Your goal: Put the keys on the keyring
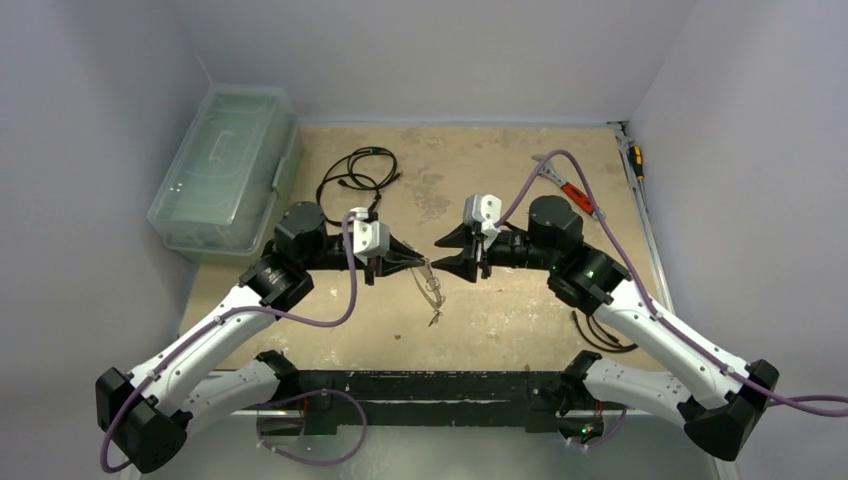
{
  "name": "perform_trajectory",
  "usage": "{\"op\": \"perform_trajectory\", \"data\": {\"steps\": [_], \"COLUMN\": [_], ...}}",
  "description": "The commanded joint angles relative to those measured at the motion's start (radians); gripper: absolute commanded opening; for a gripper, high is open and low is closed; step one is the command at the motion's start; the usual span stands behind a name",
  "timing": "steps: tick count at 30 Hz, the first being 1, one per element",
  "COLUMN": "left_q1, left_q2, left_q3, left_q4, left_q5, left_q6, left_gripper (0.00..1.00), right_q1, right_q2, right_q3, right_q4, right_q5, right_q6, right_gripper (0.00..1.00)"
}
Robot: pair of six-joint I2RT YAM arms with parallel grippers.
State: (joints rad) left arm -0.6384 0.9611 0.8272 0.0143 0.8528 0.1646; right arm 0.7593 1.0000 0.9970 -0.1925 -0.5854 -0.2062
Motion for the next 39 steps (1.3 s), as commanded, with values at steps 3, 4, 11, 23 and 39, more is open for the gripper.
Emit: {"op": "perform_trajectory", "data": {"steps": [3,4,11,23,39], "left_q1": [-0.005,-0.006,-0.006,-0.006,-0.006], "left_q2": [-0.055,-0.057,-0.071,-0.083,-0.091], "left_q3": [-0.029,-0.031,-0.041,-0.046,-0.052], "left_q4": [0.149,0.152,0.166,0.174,0.198], "left_q5": [0.000,-0.001,-0.013,-0.023,-0.030], "left_q6": [-0.054,-0.056,-0.069,-0.073,-0.087], "left_gripper": [0.00,0.00,0.00,0.00,0.00], "right_q1": [0.002,0.003,0.002,0.002,0.003], "right_q2": [-0.037,-0.037,-0.022,-0.015,-0.012], "right_q3": [-0.021,-0.023,-0.024,-0.034,-0.055], "right_q4": [0.110,0.111,0.109,0.087,0.091], "right_q5": [-0.008,-0.019,-0.057,-0.047,-0.036], "right_q6": [0.037,0.037,0.045,0.048,0.048], "right_gripper": [0.42,0.41,0.34,0.20,0.00]}}
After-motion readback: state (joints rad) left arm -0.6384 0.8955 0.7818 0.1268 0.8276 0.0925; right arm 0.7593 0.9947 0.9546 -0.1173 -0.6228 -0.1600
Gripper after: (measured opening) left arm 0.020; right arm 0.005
